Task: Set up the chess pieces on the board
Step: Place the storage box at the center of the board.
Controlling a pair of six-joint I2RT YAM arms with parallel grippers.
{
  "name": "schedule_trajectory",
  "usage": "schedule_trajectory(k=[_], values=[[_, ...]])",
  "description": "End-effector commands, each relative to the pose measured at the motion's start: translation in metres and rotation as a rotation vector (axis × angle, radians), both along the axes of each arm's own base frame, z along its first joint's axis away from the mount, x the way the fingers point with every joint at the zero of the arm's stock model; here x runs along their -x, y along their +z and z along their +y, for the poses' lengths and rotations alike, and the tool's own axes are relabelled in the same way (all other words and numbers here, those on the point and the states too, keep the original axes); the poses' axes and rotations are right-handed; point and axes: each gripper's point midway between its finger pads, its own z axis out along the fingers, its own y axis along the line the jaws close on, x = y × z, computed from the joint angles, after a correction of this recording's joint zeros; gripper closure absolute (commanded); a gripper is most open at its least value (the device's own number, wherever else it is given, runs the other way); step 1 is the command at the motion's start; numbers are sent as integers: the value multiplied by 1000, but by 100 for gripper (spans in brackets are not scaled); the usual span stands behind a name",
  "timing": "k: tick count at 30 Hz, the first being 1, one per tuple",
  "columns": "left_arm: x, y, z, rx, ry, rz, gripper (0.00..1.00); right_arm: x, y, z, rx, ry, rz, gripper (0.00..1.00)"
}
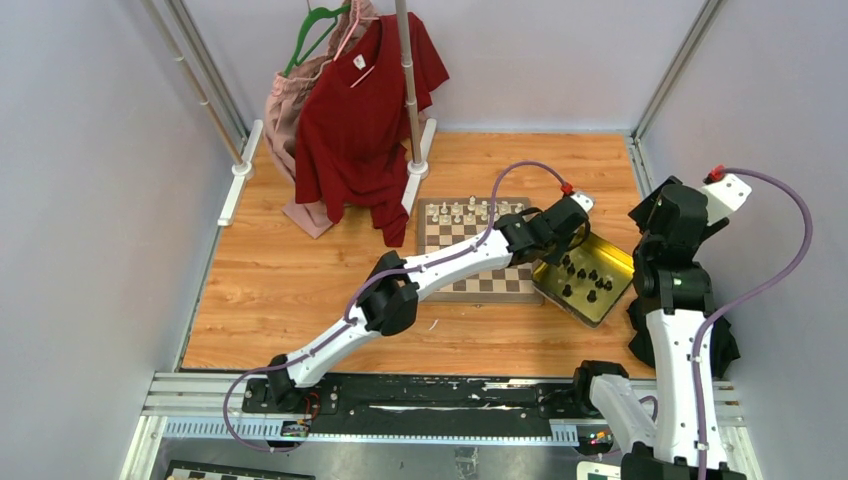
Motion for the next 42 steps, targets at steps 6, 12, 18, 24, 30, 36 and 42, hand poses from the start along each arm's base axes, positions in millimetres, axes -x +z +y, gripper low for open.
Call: schedule_trajectory(k=[6, 12, 18, 24, 30, 36, 42], values=[[2, 24, -46, 97, -173, -182, 100, 16, 8, -6, -10, -50, -50, 34], [14, 29, -63, 81, -321, -286, 100, 17, 4, -9, -1, -65, -42, 34], [25, 8, -61, -17, -472, -325, 100, 17, 6, -10, 1, -72, -51, 33], [25, -17, -42, -175, -571, -359, 97, 16, 5, -9, -5, -70, -57, 33], [23, -36, -34, -242, -596, -369, 71, 13, 2, -7, -13, -62, -64, 33], [18, -37, -37, -237, -582, -394, 30, 10, 6, -8, -8, -58, -66, 33], [4, -16, -35, -231, -499, -447, 17, 8, 9, -8, -3, -53, -67, 33]])
